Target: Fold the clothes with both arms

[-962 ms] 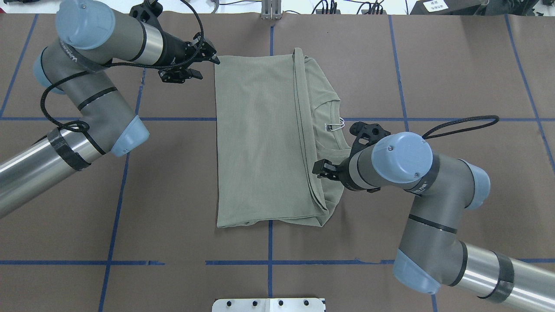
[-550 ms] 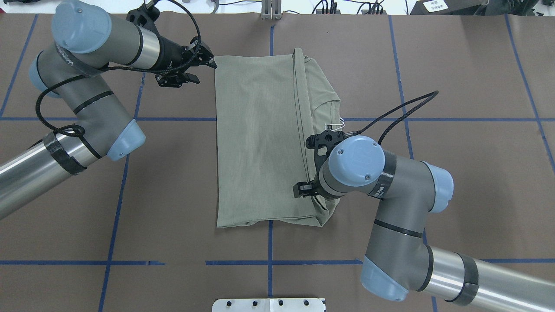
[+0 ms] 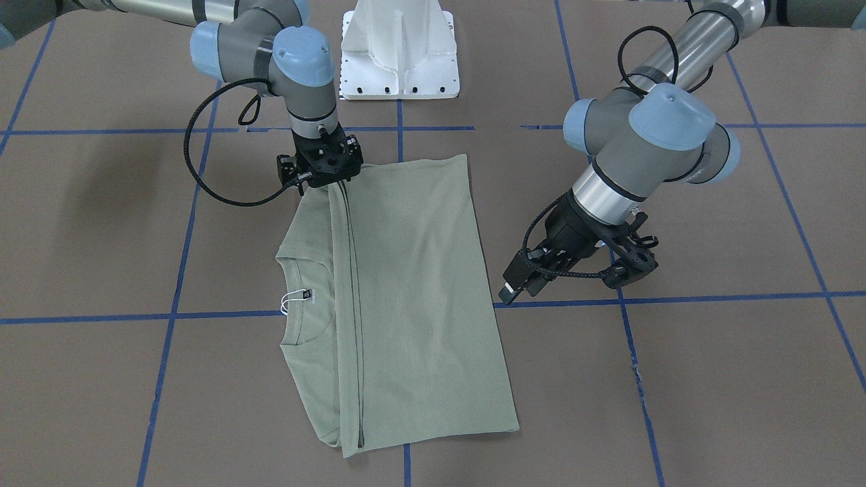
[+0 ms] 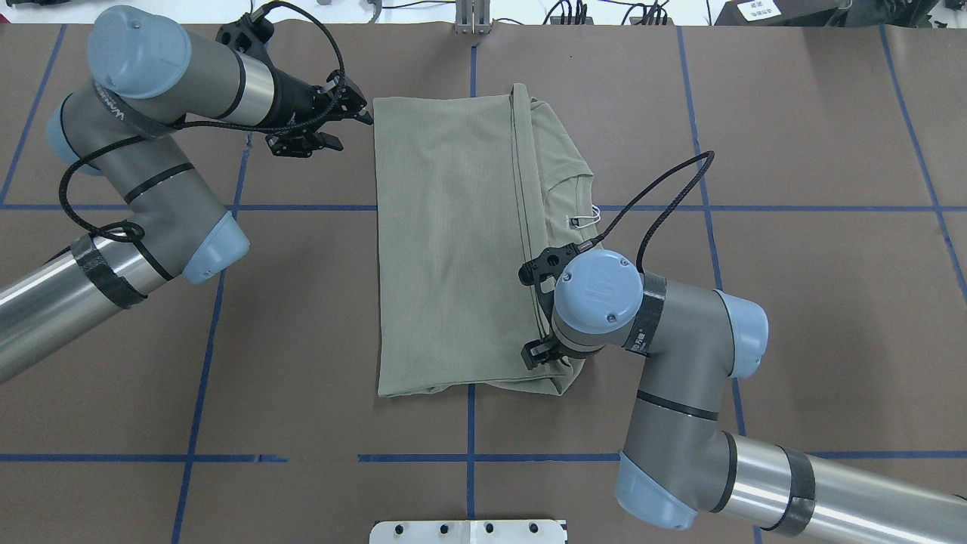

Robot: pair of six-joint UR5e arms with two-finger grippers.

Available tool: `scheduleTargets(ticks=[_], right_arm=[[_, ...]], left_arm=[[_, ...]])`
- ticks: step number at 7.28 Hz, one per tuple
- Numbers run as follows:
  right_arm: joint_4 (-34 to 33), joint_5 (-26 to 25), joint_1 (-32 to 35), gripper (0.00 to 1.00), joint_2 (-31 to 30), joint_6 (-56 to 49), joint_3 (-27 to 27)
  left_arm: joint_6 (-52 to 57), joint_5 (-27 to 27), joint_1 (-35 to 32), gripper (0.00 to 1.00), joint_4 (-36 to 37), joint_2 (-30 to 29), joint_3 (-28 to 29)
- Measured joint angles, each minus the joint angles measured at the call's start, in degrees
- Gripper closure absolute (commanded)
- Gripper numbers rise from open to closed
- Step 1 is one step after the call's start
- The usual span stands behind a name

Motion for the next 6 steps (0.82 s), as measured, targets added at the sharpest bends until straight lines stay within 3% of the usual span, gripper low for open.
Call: scheduleTargets(ticks=[3,6], right_arm=[[-2.0,-0.2,1.7,0.0,-1.5,-5.3,0.1],[-2.7,0.1,4.6,0.0,-11.5,-12.5,8.5]], left_arm=[[0.0,-0.2,0.0,0.34,0.0,0.1,0.0],[0.0,-0.5,0.0,0.34,0.0,0.1,-0.4]])
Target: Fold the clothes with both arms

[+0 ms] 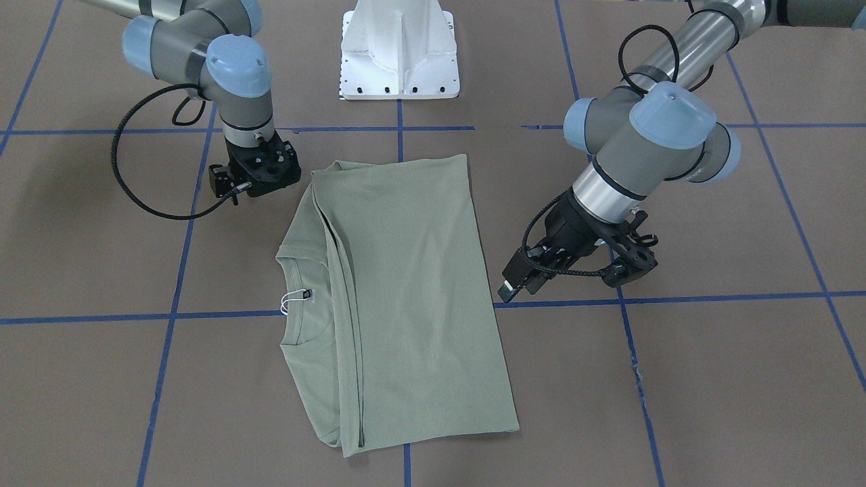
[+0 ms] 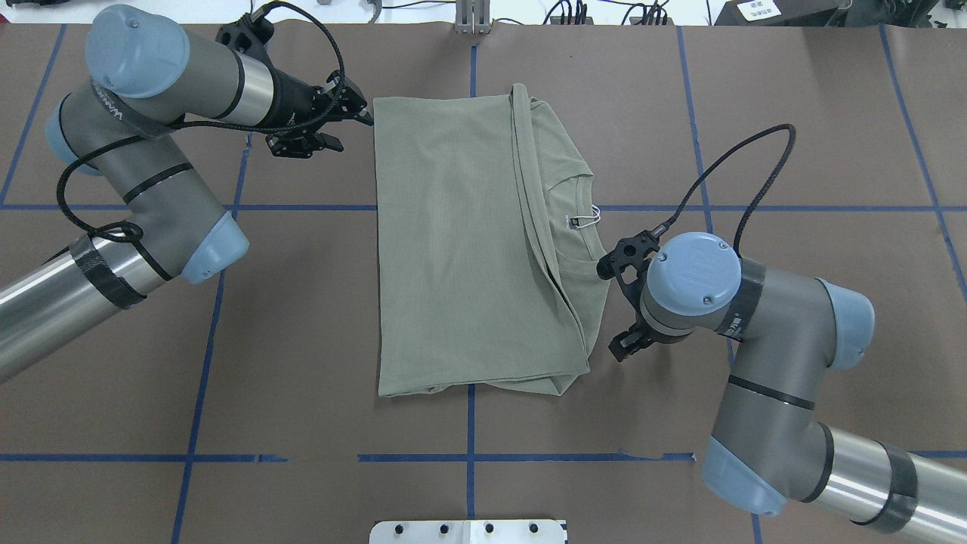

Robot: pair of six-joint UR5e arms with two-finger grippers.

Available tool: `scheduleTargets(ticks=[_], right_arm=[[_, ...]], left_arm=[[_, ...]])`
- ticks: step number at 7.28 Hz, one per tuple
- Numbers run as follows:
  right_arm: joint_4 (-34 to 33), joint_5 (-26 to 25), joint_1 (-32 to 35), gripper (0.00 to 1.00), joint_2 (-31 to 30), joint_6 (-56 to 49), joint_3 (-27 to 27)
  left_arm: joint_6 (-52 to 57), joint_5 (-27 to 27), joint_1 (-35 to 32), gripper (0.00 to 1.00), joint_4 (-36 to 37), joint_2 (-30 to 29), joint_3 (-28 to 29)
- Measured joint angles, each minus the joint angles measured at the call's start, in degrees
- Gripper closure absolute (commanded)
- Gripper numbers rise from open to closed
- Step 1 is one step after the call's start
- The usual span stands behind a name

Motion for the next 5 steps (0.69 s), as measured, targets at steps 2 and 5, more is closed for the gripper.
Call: scheduleTargets(ticks=[2,5], right_arm=[[-1.0,-0.2,0.6,0.01,5.3,1.9,-2.7],[-0.8,-0.4,2.0,0.21,17.9,5.9,-13.9]], left_arm=[[0.0,-0.1,0.0,0.34,0.0,0.0,-0.2],[0.0,-0.2,0.0,0.34,0.0,1.6,-2.0]])
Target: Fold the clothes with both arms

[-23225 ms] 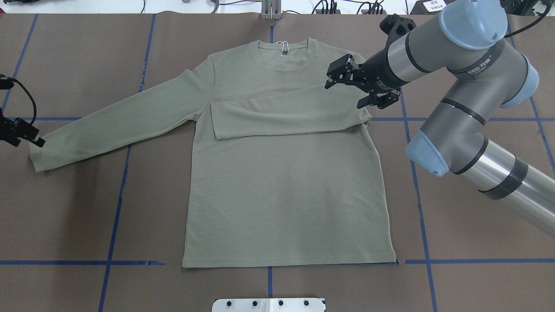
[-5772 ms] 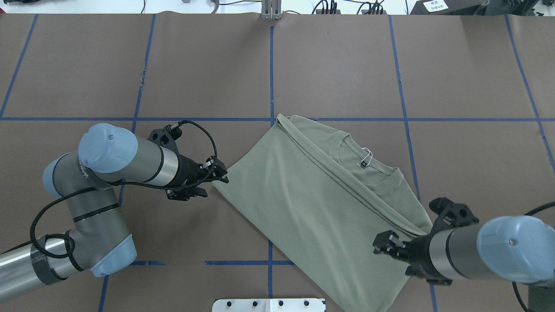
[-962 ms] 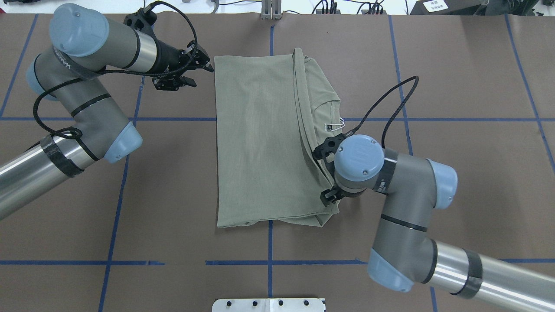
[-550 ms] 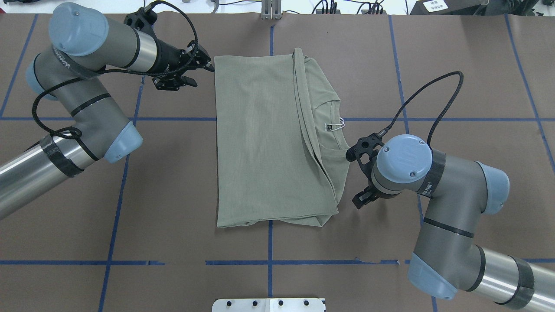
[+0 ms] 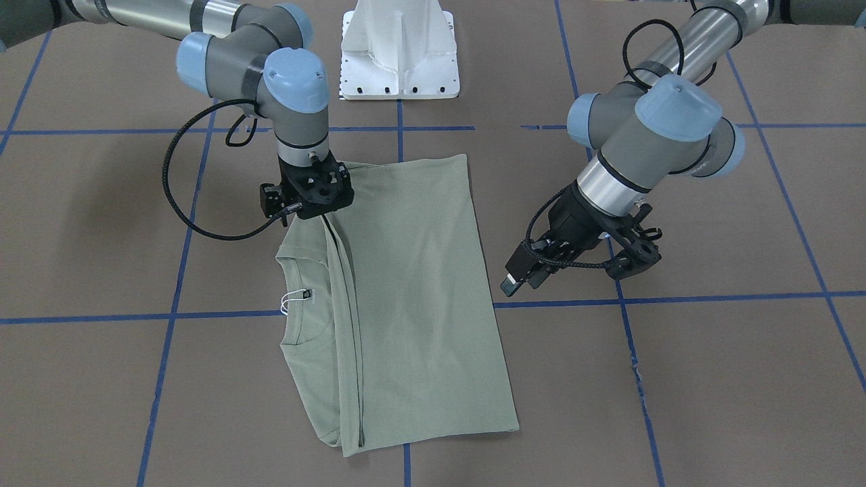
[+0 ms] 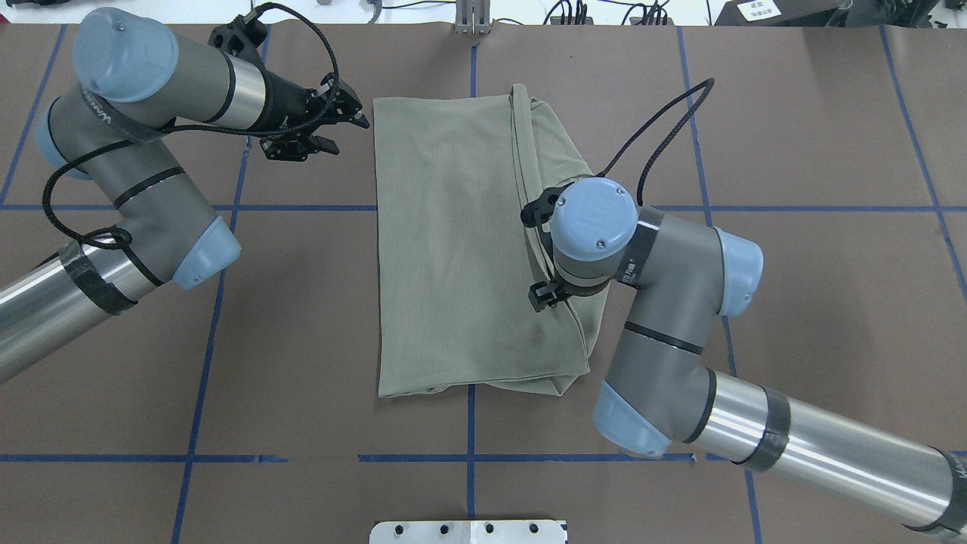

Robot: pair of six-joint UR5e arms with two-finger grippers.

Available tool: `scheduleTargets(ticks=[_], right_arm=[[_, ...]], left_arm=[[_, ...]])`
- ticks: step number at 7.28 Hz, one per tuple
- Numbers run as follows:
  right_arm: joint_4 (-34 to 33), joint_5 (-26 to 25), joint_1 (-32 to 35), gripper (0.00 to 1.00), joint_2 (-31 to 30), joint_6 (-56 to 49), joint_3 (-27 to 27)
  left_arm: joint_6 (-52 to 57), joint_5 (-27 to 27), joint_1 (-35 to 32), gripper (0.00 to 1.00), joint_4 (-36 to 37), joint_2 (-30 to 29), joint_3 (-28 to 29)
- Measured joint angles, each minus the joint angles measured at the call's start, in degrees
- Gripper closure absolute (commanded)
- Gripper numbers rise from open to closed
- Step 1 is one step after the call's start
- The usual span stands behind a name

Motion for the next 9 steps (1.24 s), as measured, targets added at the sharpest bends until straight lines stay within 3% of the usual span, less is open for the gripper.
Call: scheduleTargets(ticks=[1,2,4,5,6,9], right_arm=[[0.1,-0.1,0.1,0.28,2.0,0.2,-2.4],[0.2,-0.2,0.1,0.49,3.1,0.2,-3.8],[0.2,-0.3,0.1,0.59,4.2,0.2,-5.3],[1.0,-0.3,0.1,0.75,4.3,0.3,-6.0],[3.0,-0.3,0.0,1.0,4.3,0.3,-7.0],[6.1,1.8,1.1,1.0,4.1,0.1,-8.5]], left_arm=[[0.0,0.0,0.0,0.34,0.0,0.3,-0.3],[0.0,-0.1,0.0,0.34,0.0,0.4,-0.5],[0.0,-0.1,0.0,0.34,0.0,0.6,-0.5],[0.0,-0.1,0.0,0.34,0.0,0.6,-0.5],[0.0,-0.1,0.0,0.34,0.0,0.6,-0.5],[0.0,-0.1,0.0,0.34,0.0,0.6,-0.7]])
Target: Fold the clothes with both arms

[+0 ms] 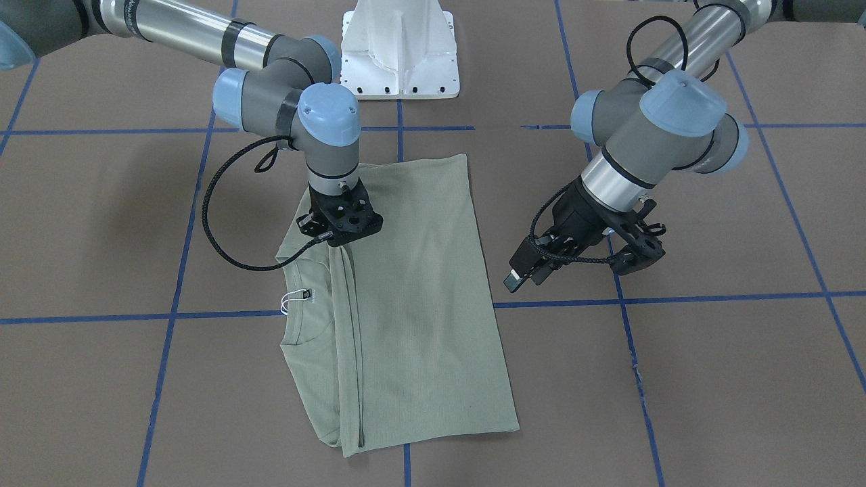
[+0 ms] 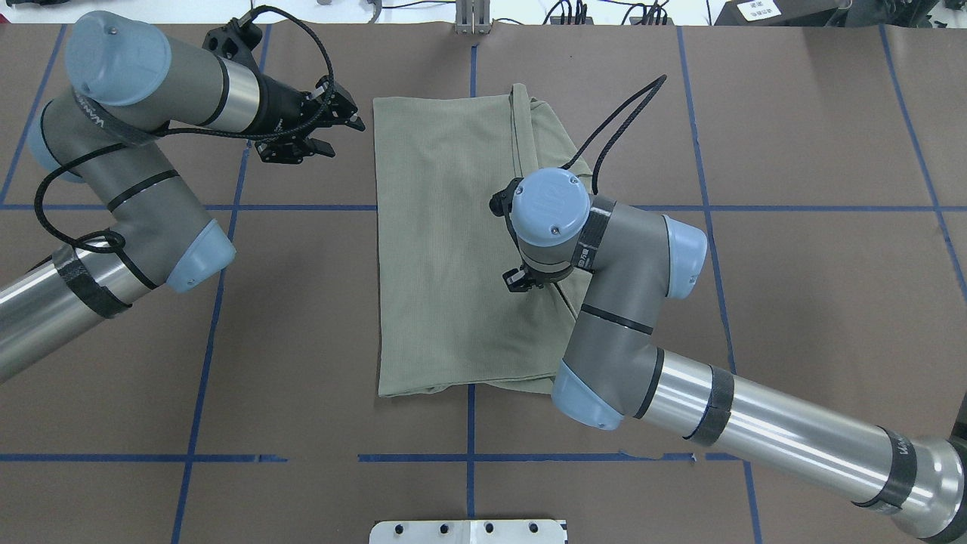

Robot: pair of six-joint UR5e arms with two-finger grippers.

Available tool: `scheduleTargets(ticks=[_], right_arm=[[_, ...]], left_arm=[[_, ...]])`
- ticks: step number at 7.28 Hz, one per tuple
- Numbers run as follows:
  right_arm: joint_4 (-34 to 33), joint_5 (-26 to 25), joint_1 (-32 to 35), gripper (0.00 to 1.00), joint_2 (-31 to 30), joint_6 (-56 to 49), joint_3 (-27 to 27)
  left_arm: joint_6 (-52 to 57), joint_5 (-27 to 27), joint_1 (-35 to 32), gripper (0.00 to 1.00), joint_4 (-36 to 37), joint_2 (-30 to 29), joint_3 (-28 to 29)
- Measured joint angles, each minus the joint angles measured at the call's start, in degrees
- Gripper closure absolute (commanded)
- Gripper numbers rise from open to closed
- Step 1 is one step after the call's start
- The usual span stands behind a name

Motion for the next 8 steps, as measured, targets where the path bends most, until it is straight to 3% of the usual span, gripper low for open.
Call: scheduleTargets(ticks=[2,3,4,8], right_arm=[[0.2,2.5,1.6,1.0,-3.5,-0.4,2.9],[0.1,2.8,1.9,0.73,-6.9,-0.1,6.2],[-0.2,2.9,1.9,0.01,-9.6,0.9,9.2],[-0.3,2.7,0.6,0.0,-11.3,7.3,11.8]], left_arm=[[0.0,0.0,0.0,0.34,0.0,0.0,-0.1],[0.0,0.1,0.0,0.34,0.0,0.0,-0.1],[0.0,0.1,0.0,0.34,0.0,0.0,-0.1],[0.0,0.2,0.0,0.34,0.0,0.0,-0.2]])
